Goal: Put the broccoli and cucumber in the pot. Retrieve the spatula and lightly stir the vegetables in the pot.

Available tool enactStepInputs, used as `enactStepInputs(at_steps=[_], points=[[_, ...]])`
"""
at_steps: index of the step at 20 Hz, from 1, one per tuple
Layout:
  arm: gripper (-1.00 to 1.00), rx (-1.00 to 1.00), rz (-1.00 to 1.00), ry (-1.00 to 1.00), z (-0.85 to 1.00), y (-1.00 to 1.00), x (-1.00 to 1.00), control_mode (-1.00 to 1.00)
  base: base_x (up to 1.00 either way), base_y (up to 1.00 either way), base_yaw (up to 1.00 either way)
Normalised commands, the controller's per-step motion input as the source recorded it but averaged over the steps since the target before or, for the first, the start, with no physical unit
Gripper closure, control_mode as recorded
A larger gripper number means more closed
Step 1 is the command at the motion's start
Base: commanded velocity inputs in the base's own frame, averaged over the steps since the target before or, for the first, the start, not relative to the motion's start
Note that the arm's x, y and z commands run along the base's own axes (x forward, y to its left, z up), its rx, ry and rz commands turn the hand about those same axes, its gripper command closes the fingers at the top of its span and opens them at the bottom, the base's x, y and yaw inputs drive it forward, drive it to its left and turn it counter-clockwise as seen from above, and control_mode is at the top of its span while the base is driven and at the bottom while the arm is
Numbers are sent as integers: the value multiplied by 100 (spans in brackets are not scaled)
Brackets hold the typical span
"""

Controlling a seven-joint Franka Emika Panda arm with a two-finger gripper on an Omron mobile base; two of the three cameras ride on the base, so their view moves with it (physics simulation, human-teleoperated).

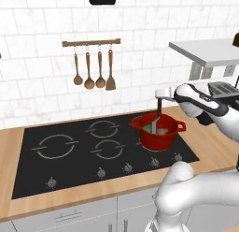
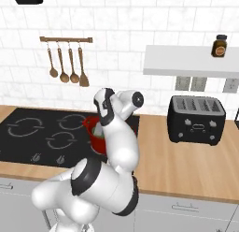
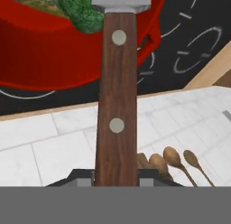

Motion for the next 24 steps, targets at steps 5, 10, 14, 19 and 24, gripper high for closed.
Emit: enactStepInputs(at_steps=[5,10,14,19,24], points=[[100,-1,3,-8,-10,-4,24,-100,0,0,0],[100,-1,17,-3,5,-36,-3,-100,0,0,0],[100,-3,18,-6,21,-49,-8,-100,0,0,0],[100,-1,7,-18,-5,-13,3,-100,0,0,0],[100,0,0,-37,-30,0,1,-100,0,0,0]])
